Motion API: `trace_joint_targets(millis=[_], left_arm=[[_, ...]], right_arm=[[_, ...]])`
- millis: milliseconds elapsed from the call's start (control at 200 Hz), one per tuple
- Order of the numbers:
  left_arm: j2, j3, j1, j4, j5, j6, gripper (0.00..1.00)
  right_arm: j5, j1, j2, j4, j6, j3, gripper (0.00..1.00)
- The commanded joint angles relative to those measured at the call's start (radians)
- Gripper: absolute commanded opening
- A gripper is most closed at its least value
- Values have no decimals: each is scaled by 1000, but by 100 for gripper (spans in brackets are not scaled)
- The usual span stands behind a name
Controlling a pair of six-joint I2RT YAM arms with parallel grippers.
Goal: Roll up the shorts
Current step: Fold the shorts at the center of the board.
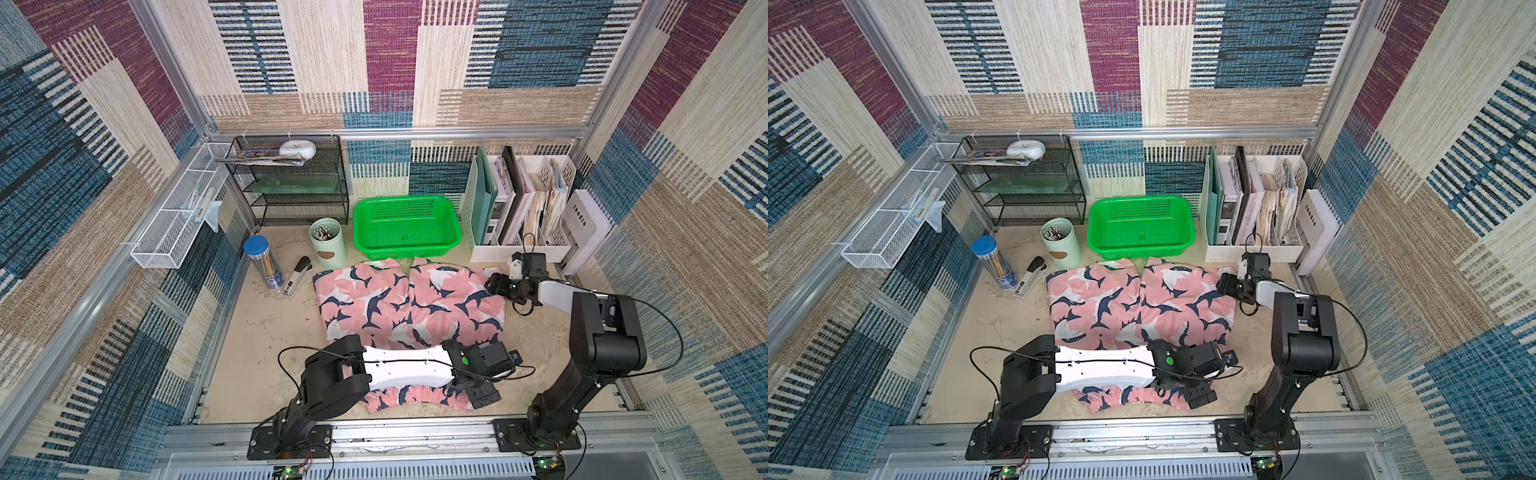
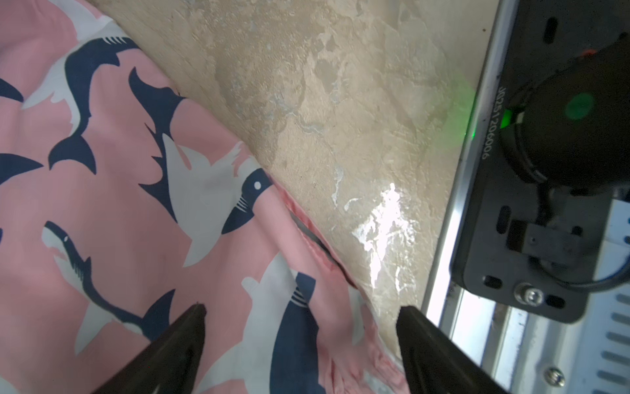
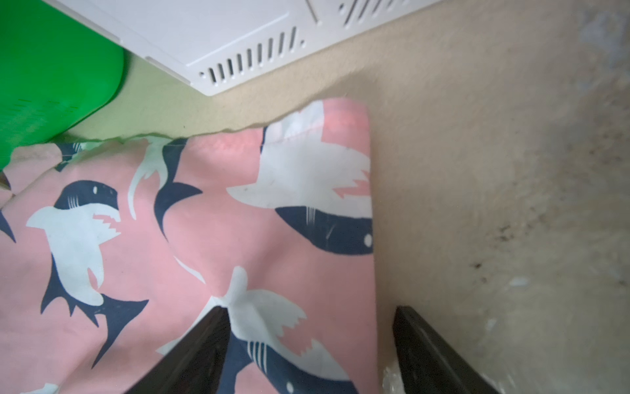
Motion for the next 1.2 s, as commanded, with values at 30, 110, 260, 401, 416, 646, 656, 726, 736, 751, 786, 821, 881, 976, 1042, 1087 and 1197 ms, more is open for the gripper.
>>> trace_joint_targets(millis=[30,110,260,401,416,646,656,726,736,751,786,821,881,976,1042,1087,1197], left_arm=[[43,65,10,-74,52,35,91],[74,105,18,-111,56,33,89],[124,158,31,-172,64,23,82],[156,186,50,-207,92,9,65],[159,188,51,-210,96,10,64],[177,211,67,-241,131,-5,48],[178,211,67,-242,134,-6,46],[184,216,75,-244,152,-7,29],[185,218,76,-244,155,-7,26],[187,221,76,-247,160,-8,20],[190,226,83,-252,169,-10,7],[190,227,87,-255,175,-15,0],[189,227,93,-257,187,-21,0],[184,227,96,-257,191,-22,0],[179,234,98,-257,186,-24,0],[172,245,98,-256,176,-27,0],[142,295,106,-257,139,-52,0]], right_arm=[[-55,1,33,-22,17,5,80],[-71,-1,46,-16,20,7,78],[-82,-1,66,-8,18,8,76],[-65,-2,79,-19,10,9,73],[-65,-3,80,-18,10,9,72],[-70,-4,94,-14,7,8,61],[-70,-4,94,-13,7,7,60],[-74,-5,87,-9,8,3,51],[-75,-5,86,-9,9,2,50],[-76,-5,84,-9,9,2,48],[-77,-7,79,-5,8,-1,42],[-80,-7,73,-3,7,-4,33],[-77,-8,59,-2,8,-9,13],[-53,-15,18,-3,15,-19,0],[-33,-23,-20,3,21,-29,0],[-22,-27,-46,1,24,-33,0],[-75,-28,-108,-5,5,-28,0]])
